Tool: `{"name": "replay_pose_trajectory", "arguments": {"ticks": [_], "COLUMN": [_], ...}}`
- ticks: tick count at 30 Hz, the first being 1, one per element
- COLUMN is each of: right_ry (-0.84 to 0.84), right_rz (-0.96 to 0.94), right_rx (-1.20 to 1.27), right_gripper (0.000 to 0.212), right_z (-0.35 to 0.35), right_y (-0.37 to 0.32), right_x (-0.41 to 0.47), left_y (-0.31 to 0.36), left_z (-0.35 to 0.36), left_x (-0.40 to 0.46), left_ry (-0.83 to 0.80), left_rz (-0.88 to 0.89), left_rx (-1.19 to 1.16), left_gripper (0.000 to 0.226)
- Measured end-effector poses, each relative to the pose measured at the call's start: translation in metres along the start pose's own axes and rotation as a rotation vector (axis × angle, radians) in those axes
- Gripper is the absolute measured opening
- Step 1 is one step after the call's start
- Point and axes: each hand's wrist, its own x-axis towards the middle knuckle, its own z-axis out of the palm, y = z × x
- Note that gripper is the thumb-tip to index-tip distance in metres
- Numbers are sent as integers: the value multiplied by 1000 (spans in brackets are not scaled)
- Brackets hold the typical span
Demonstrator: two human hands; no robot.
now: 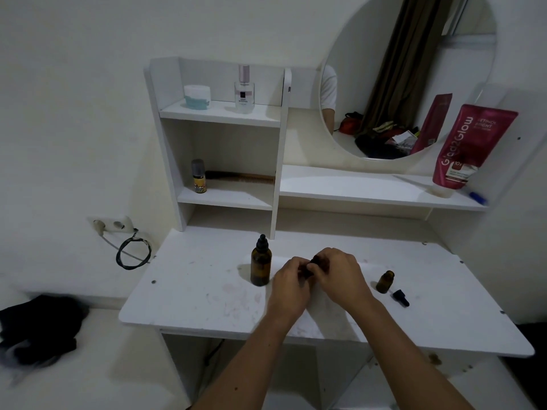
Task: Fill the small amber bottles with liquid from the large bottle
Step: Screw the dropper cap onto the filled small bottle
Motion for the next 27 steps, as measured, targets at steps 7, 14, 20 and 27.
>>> {"name": "replay_pose_trajectory", "arguments": {"ticks": [7,14,20,27], "right_ry": [178,117,14,96], "right_rz": [-22,-214,-259,-240], "right_rx": [22,210,318,363], "right_gripper": [51,40,26,13], "right_z": [-20,-15,7,17], "right_y": [-15,-66,-94,-96], "right_x": [-11,-2,5,15], "left_y": [12,-5,-18,-35], "left_z": [-19,-86,-94,-84], "left_x": [-19,-54,-28,-10], "left_ry": [-62,154,254,172], "left_rz": [-168,-110,-173,-126], "left_rx": [-188,-174,-91,-16], "left_gripper": [59,20,67,46]}}
